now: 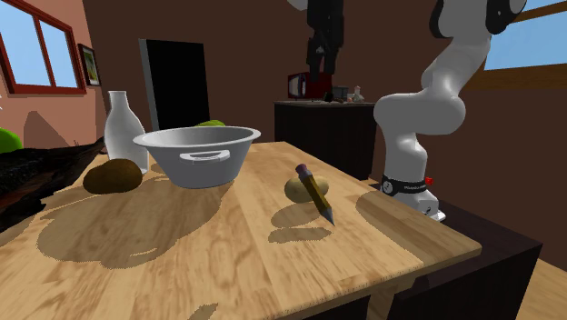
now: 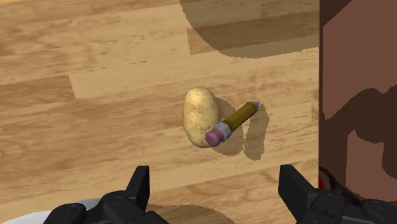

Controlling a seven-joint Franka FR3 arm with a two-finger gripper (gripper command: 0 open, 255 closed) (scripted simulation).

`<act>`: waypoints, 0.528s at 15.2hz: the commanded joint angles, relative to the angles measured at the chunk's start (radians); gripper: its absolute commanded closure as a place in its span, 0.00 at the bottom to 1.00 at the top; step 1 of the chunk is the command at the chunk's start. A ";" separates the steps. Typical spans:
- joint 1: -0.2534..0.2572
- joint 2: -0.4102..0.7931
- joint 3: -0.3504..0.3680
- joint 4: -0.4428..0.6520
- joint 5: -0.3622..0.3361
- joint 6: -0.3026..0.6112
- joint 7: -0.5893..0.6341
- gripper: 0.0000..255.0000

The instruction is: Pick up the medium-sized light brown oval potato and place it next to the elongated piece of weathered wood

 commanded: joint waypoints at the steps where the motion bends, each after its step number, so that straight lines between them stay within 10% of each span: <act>1: 0.000 0.000 0.000 0.000 0.000 0.000 0.000 0.00; 8: 0.008 0.012 0.045 -0.226 0.009 0.244 0.019 0.00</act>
